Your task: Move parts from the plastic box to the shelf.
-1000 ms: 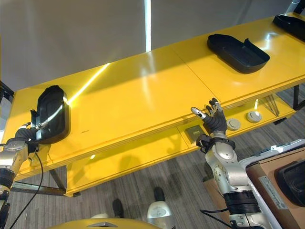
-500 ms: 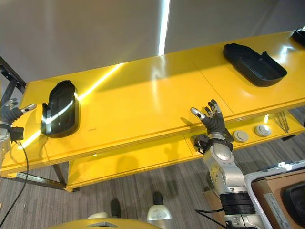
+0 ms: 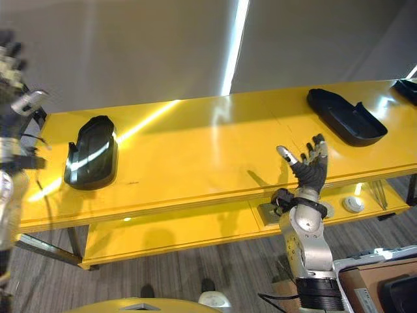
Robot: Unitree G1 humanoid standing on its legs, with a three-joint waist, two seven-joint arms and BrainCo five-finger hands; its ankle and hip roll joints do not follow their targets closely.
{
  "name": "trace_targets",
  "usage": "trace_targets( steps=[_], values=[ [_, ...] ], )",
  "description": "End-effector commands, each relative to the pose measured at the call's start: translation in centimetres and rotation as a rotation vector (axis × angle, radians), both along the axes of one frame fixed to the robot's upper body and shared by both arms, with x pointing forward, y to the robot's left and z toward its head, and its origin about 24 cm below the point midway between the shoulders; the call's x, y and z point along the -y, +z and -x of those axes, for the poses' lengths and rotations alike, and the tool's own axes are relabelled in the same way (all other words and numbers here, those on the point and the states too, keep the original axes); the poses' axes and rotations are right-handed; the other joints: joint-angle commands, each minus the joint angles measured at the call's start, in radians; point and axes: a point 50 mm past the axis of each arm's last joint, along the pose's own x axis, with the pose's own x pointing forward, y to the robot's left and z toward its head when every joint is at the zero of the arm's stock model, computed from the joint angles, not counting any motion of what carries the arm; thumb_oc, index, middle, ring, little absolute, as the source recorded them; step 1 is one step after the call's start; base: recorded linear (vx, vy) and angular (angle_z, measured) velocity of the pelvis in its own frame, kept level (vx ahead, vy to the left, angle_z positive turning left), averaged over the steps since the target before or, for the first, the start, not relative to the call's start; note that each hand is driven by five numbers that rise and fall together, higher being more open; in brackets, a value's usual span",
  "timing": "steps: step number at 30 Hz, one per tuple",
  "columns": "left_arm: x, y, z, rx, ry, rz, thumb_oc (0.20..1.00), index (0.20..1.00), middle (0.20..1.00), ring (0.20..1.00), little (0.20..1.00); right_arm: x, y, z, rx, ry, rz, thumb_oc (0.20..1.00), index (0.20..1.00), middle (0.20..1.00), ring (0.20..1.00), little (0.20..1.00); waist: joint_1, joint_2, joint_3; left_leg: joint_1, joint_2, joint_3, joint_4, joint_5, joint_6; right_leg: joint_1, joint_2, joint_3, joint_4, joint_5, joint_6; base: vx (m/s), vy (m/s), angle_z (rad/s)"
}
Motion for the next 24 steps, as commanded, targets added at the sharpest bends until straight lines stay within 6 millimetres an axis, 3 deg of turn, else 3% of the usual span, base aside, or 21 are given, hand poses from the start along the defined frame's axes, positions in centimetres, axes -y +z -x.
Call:
trace_targets(
  steps=[1,3,6,9,10,14,17,20,22,23,24],
  values=[
    [-0.2,0.3,-0.9,-0.022,-0.078,0.041,1.000,1.000,1.000,1.000,1.000,0.1,3.8,0.8,0.186,-0.037,0.080,1.000,1.000,1.000,1.000,1.000,-0.021,-0.017,-0.035,0.037,0.051,0.027,0.002,-0.018,-0.006,0.007,-0.018,0.035,-0.004,-0.023,0.028,-0.02,-0.109,-0.06],
    [0.4,0.0,-0.8,-0.028,-0.111,0.073,1.000,1.000,1.000,1.000,1.000,0.0,4.2,1.1,0.193,-0.029,0.107,1.000,1.000,1.000,1.000,1.000,-0.035,-0.022,-0.036,0.042,0.052,0.019,0.011,-0.024,-0.009,0.004,-0.003,0.072,-0.004,-0.019,0.023,-0.01,-0.083,-0.24],
    [0.9,-0.5,-0.4,-0.036,-0.136,0.085,1.000,1.000,1.000,1.000,1.000,0.0,4.6,1.3,0.187,-0.003,0.123,1.000,1.000,1.000,1.000,1.000,-0.035,-0.024,-0.036,0.024,0.024,-0.048,0.047,-0.049,0.002,-0.013,0.025,0.159,-0.004,-0.009,0.012,-0.05,-0.068,-0.83],
    [-0.1,-0.9,0.1,-0.039,-0.082,0.086,1.000,1.000,1.000,1.000,1.000,-0.1,5.4,0.5,0.195,0.014,0.125,1.000,1.000,1.000,1.000,1.000,0.022,-0.023,-0.034,-0.038,-0.124,-0.284,0.142,-0.119,0.054,-0.049,0.064,0.292,-0.004,0.010,0.014,-0.12,-0.035,-2.36],
    [-0.9,-1.2,0.6,-0.034,-0.079,0.091,1.000,1.000,1.000,1.000,1.000,0.2,5.6,0.1,0.190,-0.001,0.137,1.000,1.000,1.000,1.000,1.000,0.040,-0.021,-0.028,-0.060,-0.171,-0.313,0.188,-0.147,0.074,-0.072,0.070,0.316,-0.004,0.023,0.020,-0.16,0.007,-3.50],
    [-1.2,-1.3,0.7,-0.032,-0.075,0.098,1.000,1.000,1.000,1.000,1.000,0.4,5.2,0.1,0.172,-0.008,0.146,1.000,1.000,1.000,1.000,1.000,0.034,-0.015,-0.014,-0.068,-0.174,-0.281,0.216,-0.159,0.080,-0.091,0.065,0.316,-0.004,0.042,0.024,-0.17,0.048,-1.44],
    [-1.5,-1.6,0.7,-0.030,-0.051,0.101,1.000,1.000,1.000,1.000,1.000,1.2,4.1,1.2,0.140,-0.006,0.142,1.000,1.000,1.000,1.000,1.000,0.003,-0.004,0.005,-0.056,-0.177,-0.239,0.224,-0.168,0.092,-0.137,0.064,0.321,-0.004,0.065,0.039,-0.19,0.058,-0.59],
    [-2.0,-1.7,0.9,-0.028,-0.021,0.103,1.000,1.000,1.000,1.000,1.000,2.5,3.7,2.2,0.128,-0.003,0.111,1.000,1.000,1.000,1.000,1.000,-0.010,-0.003,0.029,-0.037,-0.177,-0.199,0.225,-0.174,0.095,-0.176,0.047,0.262,-0.004,0.076,0.055,-0.11,0.017,-0.56],
    [-2.5,-2.1,1.4,-0.036,0.012,0.095,1.000,1.000,1.000,1.000,1.000,2.6,3.5,2.4,0.123,0.025,0.089,1.000,1.000,1.000,1.000,1.000,0.004,-0.009,0.053,-0.023,-0.172,-0.144,0.230,-0.176,0.089,-0.185,0.015,0.146,-0.004,0.084,0.065,-0.14,-0.071,-0.68],
    [-3.0,-2.4,1.9,-0.042,0.041,0.086,1.000,1.000,1.000,1.000,1.000,2.2,3.3,2.4,0.125,0.045,0.080,1.000,1.000,1.000,1.000,1.000,0.027,-0.014,0.068,-0.009,-0.167,-0.089,0.232,-0.181,0.087,-0.178,-0.015,0.034,-0.004,0.091,0.077,-0.10,-0.098,-0.66],
    [-3.1,-2.4,2.0,-0.042,0.045,0.084,1.000,1.000,1.000,1.000,1.000,2.1,3.3,2.3,0.126,0.048,0.078,1.000,1.000,1.000,1.000,1.000,0.032,-0.013,0.068,-0.005,-0.165,-0.081,0.230,-0.185,0.087,-0.175,-0.020,0.015,-0.004,0.088,0.081,-0.15,-0.193,-1.73]
  ],
)
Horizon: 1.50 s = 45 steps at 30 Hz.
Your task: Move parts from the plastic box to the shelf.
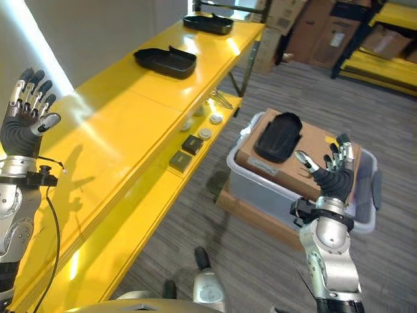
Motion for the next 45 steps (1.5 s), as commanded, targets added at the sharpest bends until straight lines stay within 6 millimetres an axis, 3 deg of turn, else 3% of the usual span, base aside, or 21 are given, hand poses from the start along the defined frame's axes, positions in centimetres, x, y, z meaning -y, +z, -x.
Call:
trace_targets(
  steps=[1,2,6,8,9,10,13,14,19,20,21,23,24,26,29,32,36,37,38,45],
  values=[
    [-1.5,1.3,2.2,0.090,0.066,-0.045,1.000,1.000,1.000,1.000,1.000,-0.7,2.9,-1.1,0.172,0.059,-0.004,1.000,1.000,1.000,1.000,1.000,0.095,0.007,0.000,0.041,0.068,0.069,0.028,-0.053,-0.088,0.057,-0.051,-0.272,-0.017,0.098,0.031,-0.11,-0.164,-1.63],
    [-1.6,1.3,2.2,0.086,0.063,-0.047,1.000,1.000,1.000,1.000,1.000,-0.8,2.9,-1.1,0.175,0.056,-0.007,1.000,1.000,1.000,1.000,1.000,0.100,0.007,0.002,0.044,0.070,0.074,0.026,-0.053,-0.088,0.058,-0.058,-0.278,-0.010,0.099,0.033,-0.18,-0.233,-1.60],
    [-1.8,1.8,2.2,0.084,0.047,-0.075,1.000,1.000,1.000,1.000,1.000,-2.6,3.3,-2.2,0.208,0.050,-0.014,1.000,1.000,1.000,1.000,1.000,0.142,0.025,0.000,0.039,0.105,0.088,0.030,-0.049,-0.081,0.090,-0.159,-0.299,0.090,0.103,0.024,-0.08,-0.254,-0.47],
    [-2.2,2.1,2.3,0.078,0.059,-0.067,1.000,1.000,1.000,1.000,1.000,-3.1,3.4,-2.3,0.211,0.067,-0.012,1.000,1.000,1.000,1.000,1.000,0.165,0.024,-0.010,0.038,0.131,0.105,0.021,-0.044,-0.084,0.117,-0.200,-0.341,0.092,0.102,0.032,-0.02,-0.365,-0.37],
    [-2.7,2.4,2.4,0.079,0.085,-0.046,1.000,1.000,1.000,1.000,1.000,-3.5,3.6,-2.7,0.206,0.090,-0.008,1.000,1.000,1.000,1.000,1.000,0.191,0.015,-0.026,0.037,0.163,0.150,0.002,-0.032,-0.100,0.157,-0.216,-0.415,0.033,0.103,0.052,0.03,-0.552,-0.52],
    [-3.1,2.2,2.3,0.068,0.101,-0.010,1.000,1.000,1.000,1.000,1.000,-3.6,3.6,-3.0,0.192,0.103,-0.006,1.000,1.000,1.000,1.000,1.000,0.202,0.008,-0.038,0.033,0.191,0.168,-0.014,-0.018,-0.120,0.178,-0.199,-0.448,-0.005,0.094,0.064,0.04,-0.505,-0.63],
    [-3.4,1.8,2.5,0.057,0.102,0.038,1.000,1.000,1.000,1.000,1.000,-3.5,3.6,-3.0,0.190,0.105,0.006,1.000,1.000,1.000,1.000,1.000,0.196,0.005,-0.042,0.038,0.226,0.168,-0.034,0.003,-0.137,0.172,-0.174,-0.446,0.011,0.068,0.062,0.09,-0.403,-0.75],
    [-3.2,1.4,2.7,0.058,0.095,0.053,1.000,1.000,1.000,1.000,1.000,-2.9,3.8,-2.4,0.196,0.099,0.022,1.000,1.000,1.000,1.000,1.000,0.180,0.002,-0.043,0.038,0.259,0.168,-0.055,0.031,-0.157,0.174,-0.142,-0.442,0.025,0.035,0.047,0.09,-0.387,-0.65],
    [-2.9,1.2,3.0,0.109,0.140,0.111,1.000,1.000,1.000,1.000,1.000,-1.5,3.6,-1.2,0.174,0.097,0.006,1.000,1.000,1.000,1.000,1.000,0.139,-0.011,-0.037,0.032,0.342,0.179,-0.046,0.072,-0.201,0.176,-0.085,-0.441,0.060,-0.024,-0.009,0.12,-0.430,-0.17],
    [-3.3,1.0,3.1,0.118,0.179,0.144,1.000,1.000,1.000,1.000,1.000,-1.2,3.5,-1.3,0.157,0.111,0.011,1.000,1.000,1.000,1.000,1.000,0.133,-0.017,-0.034,0.020,0.375,0.182,0.010,0.086,-0.213,0.173,-0.070,-0.438,0.073,-0.034,-0.030,0.15,-0.493,-0.21],
    [-3.7,0.5,3.0,0.121,0.222,0.181,1.000,1.000,1.000,1.000,1.000,-1.5,3.6,-2.1,0.145,0.136,0.029,1.000,1.000,1.000,1.000,1.000,0.140,-0.015,-0.015,-0.032,0.438,0.144,0.180,0.167,-0.243,0.183,-0.031,-0.426,0.081,-0.050,-0.072,0.16,-0.550,-0.33],
    [-3.9,0.2,2.9,0.122,0.257,0.181,1.000,1.000,1.000,1.000,1.000,-1.9,3.7,-2.6,0.144,0.153,0.046,1.000,1.000,1.000,1.000,1.000,0.149,-0.013,0.002,-0.110,0.460,0.082,0.329,0.230,-0.254,0.189,-0.002,-0.409,0.084,-0.056,-0.103,0.12,-0.410,-0.60],
    [-4.5,0.0,3.0,0.116,0.300,0.167,1.000,1.000,1.000,1.000,1.000,-2.1,3.7,-2.9,0.144,0.163,0.054,1.000,1.000,1.000,1.000,1.000,0.165,-0.017,0.021,-0.208,0.423,0.011,0.491,0.257,-0.242,0.201,0.022,-0.378,0.094,-0.061,-0.131,0.11,-0.283,-0.41],
    [-5.3,-0.1,3.1,0.107,0.334,0.162,1.000,1.000,1.000,1.000,1.000,-2.1,3.6,-3.1,0.143,0.163,0.055,1.000,1.000,1.000,1.000,1.000,0.180,-0.012,0.034,-0.286,0.340,-0.026,0.525,0.243,-0.217,0.212,0.042,-0.351,0.099,-0.068,-0.142,0.17,-0.129,-0.08],
    [-6.2,0.1,3.7,0.108,0.372,0.169,1.000,1.000,1.000,1.000,1.000,-2.5,3.2,-3.2,0.138,0.179,0.048,1.000,1.000,1.000,1.000,1.000,0.200,0.004,0.033,-0.285,0.241,-0.001,0.284,0.248,-0.207,0.244,0.053,-0.344,0.090,-0.089,-0.124,0.27,0.106,-0.35],
    [-6.4,0.4,4.1,0.104,0.385,0.153,1.000,1.000,1.000,1.000,1.000,-3.1,2.9,-2.9,0.130,0.208,0.058,1.000,1.000,1.000,1.000,1.000,0.227,0.033,0.030,-0.332,0.171,0.001,-0.030,0.379,-0.218,0.295,0.062,-0.350,0.080,-0.086,-0.109,0.37,0.159,-0.53],
    [-6.5,0.5,3.9,0.106,0.383,0.148,1.000,1.000,1.000,1.000,1.000,-3.4,2.9,-3.0,0.133,0.214,0.054,1.000,1.000,1.000,1.000,1.000,0.232,0.027,0.035,-0.346,0.159,-0.012,-0.047,0.387,-0.218,0.304,0.054,-0.349,0.087,-0.094,-0.108,0.18,0.069,-0.34],
    [-6.7,0.4,3.7,0.113,0.412,0.123,1.000,1.000,1.000,1.000,1.000,-4.9,3.1,-4.0,0.141,0.247,0.036,1.000,1.000,1.000,1.000,1.000,0.276,0.023,0.011,-0.334,0.137,-0.038,-0.012,0.297,-0.193,0.335,0.028,-0.348,0.109,-0.144,-0.091,0.48,0.216,-0.23],
    [-6.7,0.6,3.6,0.119,0.414,0.119,1.000,1.000,1.000,1.000,1.000,-5.0,3.0,-4.2,0.139,0.247,0.020,1.000,1.000,1.000,1.000,1.000,0.287,0.020,0.005,-0.327,0.135,-0.029,0.006,0.258,-0.184,0.339,0.017,-0.358,0.116,-0.157,-0.087,0.53,0.236,-0.18],
    [-7.2,1.8,3.7,0.132,0.380,0.106,1.000,1.000,1.000,1.000,1.000,-4.8,2.6,-4.0,0.127,0.203,0.024,1.000,1.000,1.000,1.000,1.000,0.332,0.004,-0.036,-0.266,0.095,-0.055,-0.007,0.185,-0.146,0.364,-0.024,-0.407,0.096,-0.170,-0.057,0.23,0.104,-0.19]
  ],
)
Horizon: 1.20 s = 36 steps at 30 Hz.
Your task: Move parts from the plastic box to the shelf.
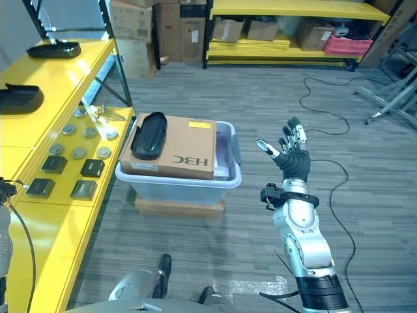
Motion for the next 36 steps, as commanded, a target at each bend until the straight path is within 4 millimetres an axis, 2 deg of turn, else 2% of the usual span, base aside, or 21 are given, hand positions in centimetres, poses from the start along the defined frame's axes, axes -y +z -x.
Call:
trace_targets(
  steps=[1,4,6,7,8,10,11,12,13,14,15,16,17,18,19,21,22,24,26,31,36],
  values=[
    [-0.1,3.3,1.0,0.071,-0.029,-0.153,1.000,1.000,1.000,1.000,1.000,-0.3,2.2,-0.7,0.124,-0.021,0.021,1.000,1.000,1.000,1.000,1.000,0.085,-0.054,-0.024,-0.079,-0.045,-0.032,-0.015,0.030,-0.029,0.154,-0.055,0.047,-0.091,0.009,0.056,0.16,0.066,0.28],
    [0.2,3.6,1.1,0.066,-0.065,-0.190,1.000,1.000,1.000,1.000,1.000,-0.3,2.4,-0.3,0.139,-0.037,0.000,1.000,1.000,1.000,1.000,1.000,0.101,-0.069,-0.045,-0.076,-0.059,-0.045,-0.023,0.018,-0.010,0.160,-0.067,0.048,-0.073,-0.011,0.070,0.21,0.091,0.29],
    [0.3,3.9,1.0,0.070,-0.086,-0.196,1.000,1.000,1.000,1.000,1.000,-0.5,2.5,-0.3,0.151,-0.051,-0.006,1.000,1.000,1.000,1.000,1.000,0.108,-0.072,-0.060,-0.076,-0.079,-0.059,-0.027,0.014,0.013,0.154,-0.080,0.056,-0.009,-0.002,0.092,0.21,0.130,0.24],
    [0.4,4.0,0.8,0.066,-0.096,-0.208,1.000,1.000,1.000,1.000,1.000,-0.9,2.5,-0.3,0.159,-0.060,-0.006,1.000,1.000,1.000,1.000,1.000,0.104,-0.065,-0.061,-0.062,-0.098,-0.074,-0.031,0.006,0.036,0.107,-0.109,0.066,0.132,0.058,0.112,0.21,0.217,0.18],
    [0.5,3.8,0.6,0.059,-0.106,-0.222,1.000,1.000,1.000,1.000,1.000,-1.2,2.4,-0.2,0.164,-0.057,-0.009,1.000,1.000,1.000,1.000,1.000,0.083,-0.043,-0.054,-0.035,-0.108,-0.084,-0.030,-0.010,0.062,-0.002,-0.131,0.109,0.377,0.108,0.118,0.22,0.221,0.12],
    [0.5,3.5,0.7,0.052,-0.093,-0.220,1.000,1.000,1.000,1.000,1.000,-1.5,2.5,-0.2,0.169,-0.039,-0.006,1.000,1.000,1.000,1.000,1.000,0.056,-0.016,-0.041,-0.001,-0.099,-0.080,-0.044,-0.014,0.074,-0.120,-0.122,0.144,0.490,0.129,0.104,0.11,0.093,0.02],
    [0.4,3.3,0.8,0.050,-0.080,-0.212,1.000,1.000,1.000,1.000,1.000,-1.5,2.5,-0.2,0.172,-0.028,0.000,1.000,1.000,1.000,1.000,1.000,0.046,-0.004,-0.034,0.011,-0.095,-0.077,-0.052,-0.015,0.076,-0.173,-0.116,0.158,0.507,0.122,0.090,0.03,-0.053,0.21],
    [0.3,3.2,0.9,0.051,-0.073,-0.199,1.000,1.000,1.000,1.000,1.000,-1.5,2.6,-0.2,0.179,-0.015,0.011,1.000,1.000,1.000,1.000,1.000,0.035,0.006,-0.024,0.028,-0.091,-0.081,-0.059,-0.016,0.071,-0.227,-0.117,0.167,0.450,0.115,0.072,0.04,-0.195,0.19],
    [0.3,3.3,0.8,0.057,-0.075,-0.189,1.000,1.000,1.000,1.000,1.000,-1.3,3.0,-0.4,0.197,-0.004,0.022,1.000,1.000,1.000,1.000,1.000,0.025,0.011,-0.011,0.034,-0.083,-0.096,-0.058,-0.026,0.061,-0.253,-0.113,0.189,0.315,0.114,0.060,0.03,-0.263,0.14],
    [0.3,3.4,0.7,0.061,-0.074,-0.190,1.000,1.000,1.000,1.000,1.000,-1.2,3.2,-0.5,0.205,-0.001,0.026,1.000,1.000,1.000,1.000,1.000,0.021,0.009,-0.005,0.034,-0.082,-0.102,-0.054,-0.034,0.058,-0.255,-0.113,0.197,0.256,0.118,0.060,0.05,-0.327,0.10],
    [0.2,3.5,0.7,0.069,-0.073,-0.193,1.000,1.000,1.000,1.000,1.000,-0.9,3.3,-0.6,0.213,-0.001,0.031,1.000,1.000,1.000,1.000,1.000,0.009,0.001,0.006,0.041,-0.082,-0.116,-0.046,-0.060,0.053,-0.260,-0.112,0.224,0.128,0.141,0.066,0.06,-0.370,0.41],
    [0.1,3.5,0.8,0.079,-0.074,-0.187,1.000,1.000,1.000,1.000,1.000,-0.4,3.5,-0.6,0.224,-0.006,0.033,1.000,1.000,1.000,1.000,1.000,-0.007,-0.004,0.028,0.040,-0.071,-0.138,-0.022,-0.082,0.052,-0.278,-0.095,0.263,0.047,0.186,0.068,0.09,-0.406,0.47],
    [0.0,3.2,0.9,0.074,-0.082,-0.169,1.000,1.000,1.000,1.000,1.000,0.2,3.8,-0.6,0.220,-0.005,0.026,1.000,1.000,1.000,1.000,1.000,-0.012,-0.009,0.030,0.041,-0.039,-0.134,-0.026,-0.075,0.042,-0.249,-0.088,0.274,0.029,0.165,0.082,0.06,-0.328,0.37],
    [0.0,3.1,0.9,0.073,-0.087,-0.163,1.000,1.000,1.000,1.000,1.000,0.5,3.9,-0.5,0.220,-0.010,0.025,1.000,1.000,1.000,1.000,1.000,-0.010,-0.014,0.030,0.043,-0.032,-0.133,-0.027,-0.073,0.034,-0.239,-0.088,0.268,0.011,0.164,0.086,0.08,-0.326,0.41],
    [0.1,2.7,0.9,0.064,-0.102,-0.149,1.000,1.000,1.000,1.000,1.000,1.2,4.1,-0.5,0.217,-0.016,0.018,1.000,1.000,1.000,1.000,1.000,-0.005,-0.029,0.026,0.041,-0.011,-0.131,-0.026,-0.064,0.010,-0.203,-0.087,0.244,-0.034,0.169,0.097,0.08,-0.349,0.56],
    [0.9,2.0,0.8,0.052,-0.134,-0.155,1.000,1.000,1.000,1.000,1.000,1.9,4.2,-0.3,0.214,-0.033,0.029,1.000,1.000,1.000,1.000,1.000,-0.010,-0.052,0.032,0.020,0.041,-0.090,-0.005,-0.042,-0.039,-0.132,-0.071,0.207,-0.114,0.174,0.082,0.07,-0.424,0.68],
    [1.1,2.0,0.7,0.052,-0.141,-0.153,1.000,1.000,1.000,1.000,1.000,2.0,4.2,-0.2,0.215,-0.036,0.031,1.000,1.000,1.000,1.000,1.000,-0.011,-0.053,0.033,0.014,0.046,-0.084,0.001,-0.041,-0.044,-0.121,-0.069,0.199,-0.129,0.177,0.079,0.02,-0.292,0.92],
    [1.6,2.1,0.4,0.051,-0.169,-0.150,1.000,1.000,1.000,1.000,1.000,2.3,4.3,0.2,0.225,-0.062,0.035,1.000,1.000,1.000,1.000,1.000,-0.017,-0.058,0.033,-0.013,0.072,-0.026,0.016,-0.031,-0.065,-0.077,-0.069,0.143,-0.171,0.177,0.075,0.00,-0.170,1.00],
    [2.0,2.0,0.1,0.038,-0.182,-0.158,1.000,1.000,1.000,1.000,1.000,2.3,4.5,0.4,0.229,-0.085,0.036,1.000,1.000,1.000,1.000,1.000,-0.025,-0.050,0.032,-0.014,0.093,-0.003,-0.010,-0.011,-0.076,-0.048,-0.066,0.103,-0.194,0.170,0.068,0.00,-0.082,0.60],
    [1.8,1.9,0.0,0.029,-0.176,-0.154,1.000,1.000,1.000,1.000,1.000,2.3,4.2,0.3,0.204,-0.086,0.019,1.000,1.000,1.000,1.000,1.000,-0.031,-0.035,0.018,0.019,0.098,-0.010,-0.076,0.010,-0.082,-0.043,-0.062,0.091,-0.202,0.161,0.067,0.02,0.020,0.01],
    [1.6,1.7,0.0,0.000,-0.159,-0.142,1.000,1.000,1.000,1.000,1.000,2.0,2.8,0.1,0.126,-0.064,0.039,1.000,1.000,1.000,1.000,1.000,-0.035,-0.025,0.004,0.043,0.094,-0.009,-0.114,0.023,-0.088,-0.031,-0.065,0.088,-0.219,0.167,0.074,0.05,0.058,-0.12]
  ],
)
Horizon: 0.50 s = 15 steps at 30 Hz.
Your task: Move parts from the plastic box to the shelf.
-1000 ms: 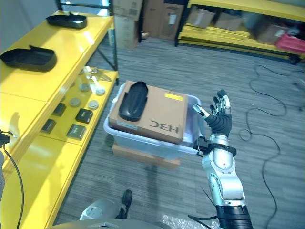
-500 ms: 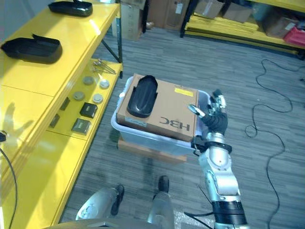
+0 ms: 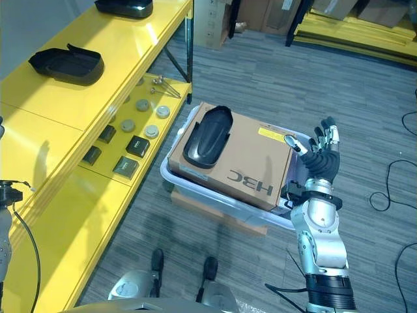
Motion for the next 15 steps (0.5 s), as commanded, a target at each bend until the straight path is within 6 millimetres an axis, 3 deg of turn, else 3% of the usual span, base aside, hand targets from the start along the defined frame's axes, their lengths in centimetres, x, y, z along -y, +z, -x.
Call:
trace_targets(
  steps=[1,3,6,7,12,15],
  values=[
    [-0.3,1.5,0.0,0.035,0.011,-0.080,1.000,1.000,1.000,1.000,1.000,-0.7,1.9,0.0,0.080,0.047,0.058,1.000,1.000,1.000,1.000,1.000,0.009,-0.017,-0.058,-0.046,0.031,-0.094,-0.012,0.043,-0.047,0.030,-0.072,-0.039,-0.003,-0.021,0.071,0.13,0.086,-0.04],
    [-0.1,1.3,-0.1,0.021,0.006,-0.083,1.000,1.000,1.000,1.000,1.000,-0.3,1.8,-0.2,0.057,0.013,0.085,1.000,1.000,1.000,1.000,1.000,0.017,-0.015,-0.057,-0.044,0.030,-0.099,-0.013,0.044,-0.049,0.034,-0.075,-0.041,-0.003,-0.020,0.073,0.13,0.053,-0.03],
    [0.4,1.4,-0.9,0.013,-0.032,-0.090,1.000,1.000,1.000,1.000,1.000,1.0,2.3,-2.1,0.013,-0.073,0.136,1.000,1.000,1.000,1.000,1.000,0.045,-0.012,-0.043,-0.072,0.025,-0.119,0.012,0.041,-0.050,0.030,-0.083,-0.052,0.005,-0.023,0.074,0.07,0.044,0.00],
    [1.1,2.2,-1.8,0.044,-0.067,-0.093,1.000,1.000,1.000,1.000,1.000,1.6,3.8,-4.1,0.027,-0.138,0.177,1.000,1.000,1.000,1.000,1.000,0.068,-0.010,-0.014,-0.120,0.018,-0.135,0.047,0.035,-0.049,0.007,-0.089,-0.062,0.021,-0.029,0.073,-0.09,0.018,0.03],
    [3.5,4.4,-3.6,0.157,-0.160,-0.125,1.000,1.000,1.000,1.000,1.000,3.3,7.2,-7.7,0.067,-0.326,0.186,1.000,1.000,1.000,1.000,1.000,0.125,-0.007,0.095,-0.257,-0.012,-0.182,0.118,0.032,-0.038,-0.071,-0.104,-0.096,0.059,-0.034,0.072,-0.20,-0.032,0.27],
    [4.5,5.1,-4.1,0.213,-0.188,-0.131,1.000,1.000,1.000,1.000,1.000,4.7,6.3,-8.9,0.004,-0.423,0.164,1.000,1.000,1.000,1.000,1.000,0.154,-0.002,0.142,-0.315,-0.038,-0.208,0.136,0.036,-0.029,-0.098,-0.114,-0.118,0.071,-0.034,0.074,-0.09,-0.011,0.43]
  ],
)
